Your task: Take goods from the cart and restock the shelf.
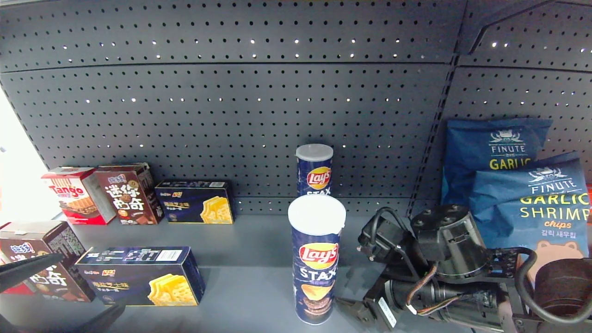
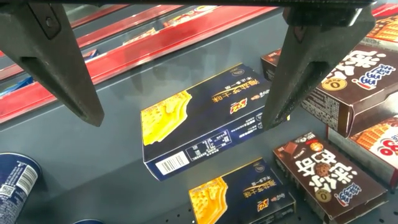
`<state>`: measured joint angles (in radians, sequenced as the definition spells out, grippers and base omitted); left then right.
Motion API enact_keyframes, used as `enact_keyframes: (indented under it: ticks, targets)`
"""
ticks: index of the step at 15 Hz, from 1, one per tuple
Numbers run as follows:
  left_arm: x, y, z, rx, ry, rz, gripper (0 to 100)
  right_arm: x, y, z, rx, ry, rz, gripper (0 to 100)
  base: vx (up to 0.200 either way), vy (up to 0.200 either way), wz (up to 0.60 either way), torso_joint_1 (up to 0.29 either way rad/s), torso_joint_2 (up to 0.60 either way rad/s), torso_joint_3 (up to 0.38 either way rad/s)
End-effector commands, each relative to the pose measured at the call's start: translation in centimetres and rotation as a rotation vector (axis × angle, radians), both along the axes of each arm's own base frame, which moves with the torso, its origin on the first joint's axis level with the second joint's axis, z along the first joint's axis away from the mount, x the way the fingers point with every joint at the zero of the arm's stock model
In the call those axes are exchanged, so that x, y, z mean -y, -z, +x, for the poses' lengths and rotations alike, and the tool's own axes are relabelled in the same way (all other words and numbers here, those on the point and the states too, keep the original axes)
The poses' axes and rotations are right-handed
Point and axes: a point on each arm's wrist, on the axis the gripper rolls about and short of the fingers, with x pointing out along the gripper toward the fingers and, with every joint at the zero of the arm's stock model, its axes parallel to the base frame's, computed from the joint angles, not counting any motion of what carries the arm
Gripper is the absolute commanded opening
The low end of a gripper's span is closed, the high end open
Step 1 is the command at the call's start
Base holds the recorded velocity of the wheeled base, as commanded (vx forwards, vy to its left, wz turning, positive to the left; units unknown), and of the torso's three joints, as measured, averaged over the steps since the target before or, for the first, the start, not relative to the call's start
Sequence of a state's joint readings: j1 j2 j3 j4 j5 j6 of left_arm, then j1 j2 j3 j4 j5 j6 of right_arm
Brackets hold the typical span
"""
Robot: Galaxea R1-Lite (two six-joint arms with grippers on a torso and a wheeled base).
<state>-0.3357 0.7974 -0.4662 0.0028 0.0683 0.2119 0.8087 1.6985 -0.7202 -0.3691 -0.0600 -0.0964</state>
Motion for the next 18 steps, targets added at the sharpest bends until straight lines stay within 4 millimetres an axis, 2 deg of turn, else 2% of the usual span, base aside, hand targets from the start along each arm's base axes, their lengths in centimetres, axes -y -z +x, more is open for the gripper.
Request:
enact_keyframes:
  ticks: [1,3,5,8,9,10,11,12,13,14,15,17,18]
  targets:
    - [0.0,0.0,0.0,0.0,-0.001,0.0,100,0.0,0.1,0.1,-0.002,0.0,-0.002,100,0.0,0.0,0.0,0.0,0.0,0.0]
    - [0.0,0.0,0.0,0.0,-0.002,0.0,100,0.2,0.0,-0.1,0.0,0.005,0.0,100,0.0,0.0,0.0,0.0,0.0,0.0]
    - [-0.1,0.6,-0.1,-0.014,-0.002,0.007,100,1.7,-1.4,-0.1,0.035,0.044,0.037,100,0.0,0.0,0.0,0.0,0.0,0.0]
    - [-0.4,0.6,-0.5,0.003,-0.026,0.001,100,6.6,-6.5,-1.1,0.184,0.176,0.174,100,0.0,0.0,0.0,0.0,0.0,0.0]
    - [-0.5,0.5,-0.6,0.009,-0.041,-0.001,100,7.9,-7.4,-1.5,0.222,0.212,0.198,100,0.0,0.0,0.0,0.0,0.0,0.0]
    - [-0.8,0.4,-1.0,0.03,-0.073,-0.01,100,10.6,-8.7,-2.6,0.289,0.299,0.232,100,0.0,0.0,0.0,0.0,0.0,0.0]
    - [-1.1,0.6,-1.4,0.037,-0.106,-0.029,100,12.8,-9.1,-4.0,0.334,0.367,0.248,100,0.0,0.0,0.0,0.0,0.0,0.0]
    - [-1.3,0.9,-1.7,0.04,-0.129,-0.039,100,14.1,-9.1,-5.0,0.359,0.407,0.253,100,0.0,0.0,0.0,0.0,0.0,0.0]
    - [-1.5,1.2,-2.1,0.049,-0.156,-0.044,100,15.6,-8.8,-6.6,0.391,0.459,0.261,100,0.0,0.0,0.0,0.0,0.0,0.0]
    - [-1.8,2.1,-3.1,0.065,-0.172,-0.044,100,18.0,-7.3,-9.5,0.436,0.571,0.258,100,0.0,0.0,0.0,0.0,0.0,0.0]
    - [-2.0,3.3,-4.2,0.083,-0.183,-0.039,100,19.5,-5.4,-12.3,0.478,0.67,0.253,100,0.0,0.0,0.0,0.0,0.0,0.0]
    - [-2.4,4.8,-5.5,0.114,-0.23,-0.034,100,20.3,-2.1,-15.6,0.52,0.757,0.25,100,0.0,0.0,0.0,0.0,0.0,0.0]
    - [-2.7,5.9,-6.8,0.161,-0.271,-0.037,100,20.5,1.3,-18.3,0.578,0.808,0.258,100,0.0,0.0,0.0,0.0,0.0,0.0]
